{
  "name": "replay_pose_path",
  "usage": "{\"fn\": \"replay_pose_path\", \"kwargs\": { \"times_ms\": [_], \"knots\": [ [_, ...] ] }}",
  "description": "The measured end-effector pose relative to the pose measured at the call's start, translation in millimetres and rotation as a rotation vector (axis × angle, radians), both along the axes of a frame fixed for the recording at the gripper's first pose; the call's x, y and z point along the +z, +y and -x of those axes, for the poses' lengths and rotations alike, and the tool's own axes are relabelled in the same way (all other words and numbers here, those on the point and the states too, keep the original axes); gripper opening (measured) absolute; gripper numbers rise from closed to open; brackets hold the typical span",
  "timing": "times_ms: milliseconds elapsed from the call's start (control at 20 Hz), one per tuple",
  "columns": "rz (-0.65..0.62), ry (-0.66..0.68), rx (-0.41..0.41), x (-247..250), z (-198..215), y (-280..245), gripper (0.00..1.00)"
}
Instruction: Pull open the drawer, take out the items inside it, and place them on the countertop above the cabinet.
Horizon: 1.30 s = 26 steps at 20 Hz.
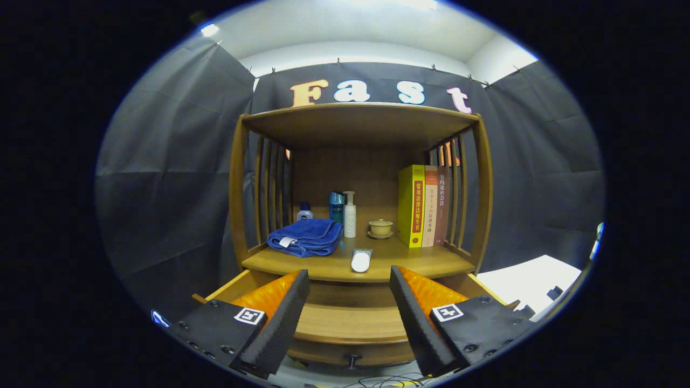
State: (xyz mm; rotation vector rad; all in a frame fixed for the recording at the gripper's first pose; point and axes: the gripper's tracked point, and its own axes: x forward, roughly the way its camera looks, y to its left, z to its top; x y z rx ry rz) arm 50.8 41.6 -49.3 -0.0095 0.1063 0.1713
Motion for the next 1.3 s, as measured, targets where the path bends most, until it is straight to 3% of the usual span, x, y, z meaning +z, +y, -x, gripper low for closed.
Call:
{"fn": "replay_pose_path", "kwargs": {
  "times_ms": [500,1300],
  "knots": [
    [-0.039,-0.052,-0.046,-11,28,-11,0.97],
    [0.010,-0.020,-0.019,-118,44,-2,0.97]
  ]
}}
